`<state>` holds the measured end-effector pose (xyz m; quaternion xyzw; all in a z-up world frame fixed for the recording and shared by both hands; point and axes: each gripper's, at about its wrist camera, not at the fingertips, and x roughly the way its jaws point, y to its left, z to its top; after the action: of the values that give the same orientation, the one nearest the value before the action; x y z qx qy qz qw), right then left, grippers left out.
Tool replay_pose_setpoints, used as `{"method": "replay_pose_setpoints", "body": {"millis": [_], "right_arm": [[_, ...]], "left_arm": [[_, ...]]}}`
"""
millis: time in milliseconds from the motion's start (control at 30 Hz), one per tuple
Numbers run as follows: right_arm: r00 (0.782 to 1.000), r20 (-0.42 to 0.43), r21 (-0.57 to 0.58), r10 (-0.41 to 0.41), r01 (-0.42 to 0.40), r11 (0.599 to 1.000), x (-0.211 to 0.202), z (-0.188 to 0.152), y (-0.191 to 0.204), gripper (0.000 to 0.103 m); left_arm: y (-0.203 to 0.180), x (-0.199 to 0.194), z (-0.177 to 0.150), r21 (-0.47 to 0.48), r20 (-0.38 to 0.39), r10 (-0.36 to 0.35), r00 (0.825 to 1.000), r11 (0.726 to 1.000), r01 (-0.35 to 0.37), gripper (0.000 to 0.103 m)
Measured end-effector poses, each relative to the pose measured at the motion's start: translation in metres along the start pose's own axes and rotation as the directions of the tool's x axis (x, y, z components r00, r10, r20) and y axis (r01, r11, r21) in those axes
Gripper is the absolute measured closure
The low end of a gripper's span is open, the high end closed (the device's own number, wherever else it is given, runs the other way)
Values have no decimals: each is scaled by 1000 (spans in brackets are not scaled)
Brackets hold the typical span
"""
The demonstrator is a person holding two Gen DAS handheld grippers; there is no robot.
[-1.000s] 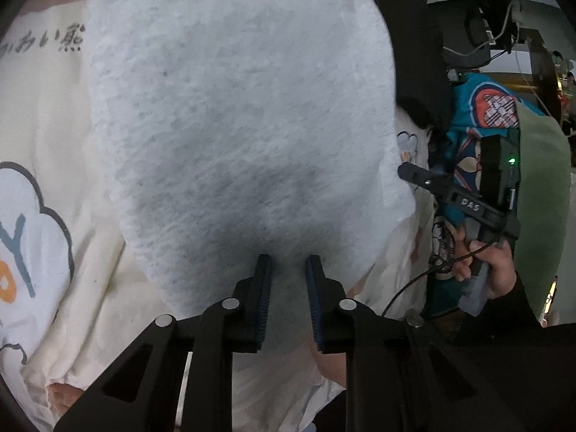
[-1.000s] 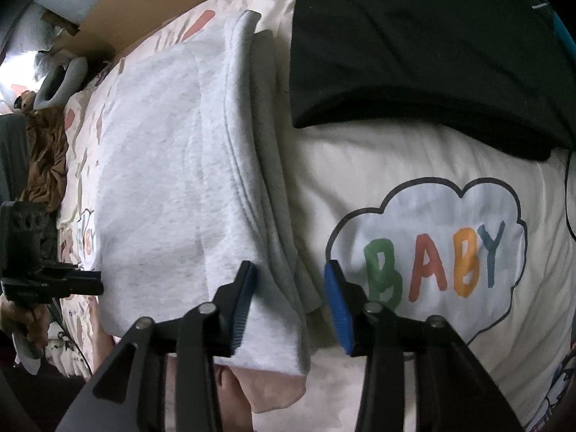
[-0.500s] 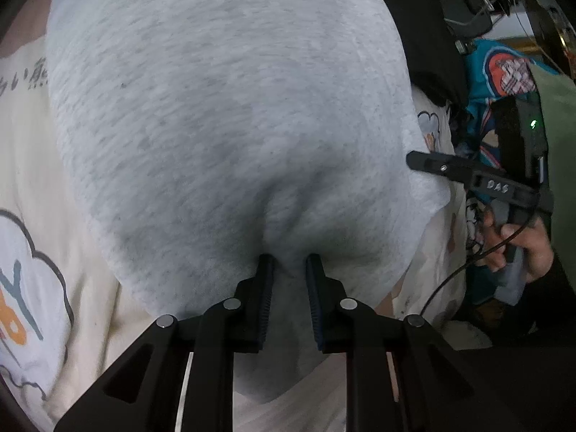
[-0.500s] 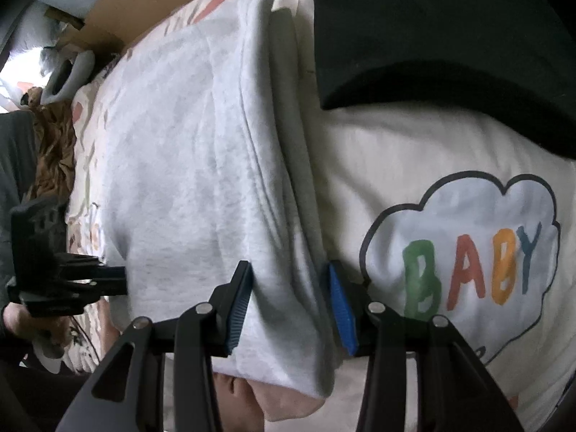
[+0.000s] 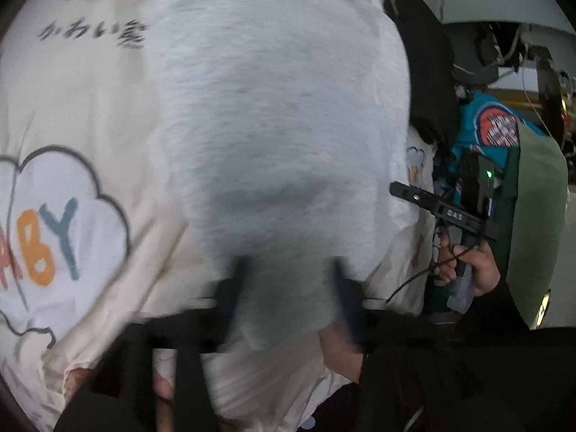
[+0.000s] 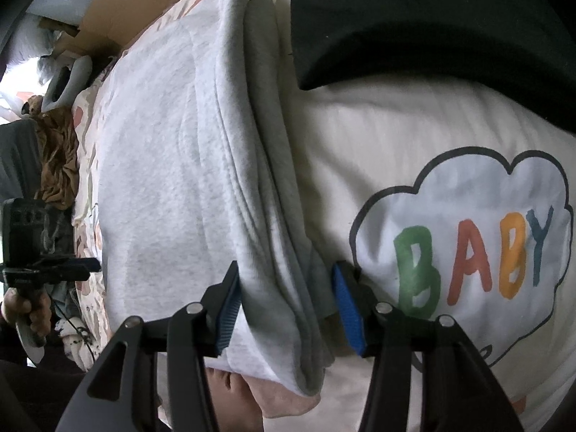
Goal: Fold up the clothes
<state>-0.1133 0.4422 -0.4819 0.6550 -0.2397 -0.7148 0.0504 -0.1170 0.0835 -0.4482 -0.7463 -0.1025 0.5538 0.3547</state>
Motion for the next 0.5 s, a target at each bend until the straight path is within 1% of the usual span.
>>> {"method": "replay_pose_setpoints", "body": {"millis": [67,267,400,500], "right_arm": [[1000,1,-1,2,-2,1000,-1,-1,-1,56],[1000,-6,1,10,-10,1000,-3,-2,-4,56],[1000,-4,5,16,-16,1000,-4,-3,-6,56],[1000,2,7,27,-27,1000,-5,-5,-9,56]], "left_arm": [[7,-4,-1,-9,3,-12,1000,1000,12,30],[26,0,-3,-75,9,-11,1000,997,11,30],[44,8,-6,-136,7,-59,998,989,59,30],[52,12,-8,-148,23,-101,995,984,103,30]]}}
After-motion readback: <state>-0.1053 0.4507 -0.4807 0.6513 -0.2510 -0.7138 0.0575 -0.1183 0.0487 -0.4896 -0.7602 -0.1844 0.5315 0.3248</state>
